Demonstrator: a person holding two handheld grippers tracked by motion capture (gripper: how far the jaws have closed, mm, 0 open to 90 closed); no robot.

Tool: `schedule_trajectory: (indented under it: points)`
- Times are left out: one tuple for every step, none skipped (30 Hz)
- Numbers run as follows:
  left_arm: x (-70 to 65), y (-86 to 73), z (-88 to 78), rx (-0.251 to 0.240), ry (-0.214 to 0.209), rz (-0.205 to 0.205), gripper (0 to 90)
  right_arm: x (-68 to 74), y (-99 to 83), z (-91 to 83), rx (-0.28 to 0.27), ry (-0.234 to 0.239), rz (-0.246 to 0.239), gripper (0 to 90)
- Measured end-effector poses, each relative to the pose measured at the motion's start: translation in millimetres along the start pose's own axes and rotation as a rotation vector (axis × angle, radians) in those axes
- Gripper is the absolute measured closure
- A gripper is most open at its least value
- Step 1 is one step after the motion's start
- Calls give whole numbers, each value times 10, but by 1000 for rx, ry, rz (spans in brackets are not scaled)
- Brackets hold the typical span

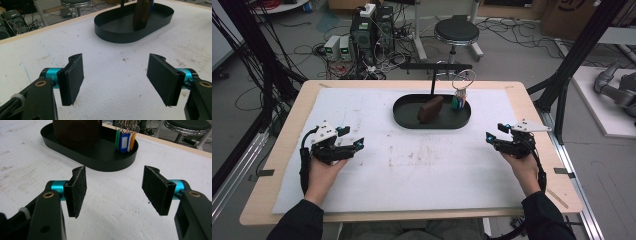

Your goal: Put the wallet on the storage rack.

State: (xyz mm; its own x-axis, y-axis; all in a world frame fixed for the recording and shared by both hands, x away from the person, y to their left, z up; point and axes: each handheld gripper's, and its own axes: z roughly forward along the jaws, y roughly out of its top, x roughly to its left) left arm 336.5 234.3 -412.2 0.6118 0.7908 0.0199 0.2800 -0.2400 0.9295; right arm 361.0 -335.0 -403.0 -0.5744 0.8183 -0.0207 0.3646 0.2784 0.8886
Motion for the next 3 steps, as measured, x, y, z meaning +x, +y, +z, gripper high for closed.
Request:
schedule_trajectory:
  points:
    - [1, 0, 2, -1, 1, 1, 297, 1, 0, 6, 0, 0, -1, 371]
    - [5, -2, 2, 0, 3, 2, 298, 1, 0, 11, -1, 2, -1, 369]
    - [5, -2, 2, 0, 3, 2, 298, 2, 0, 15, 0, 1, -1, 367]
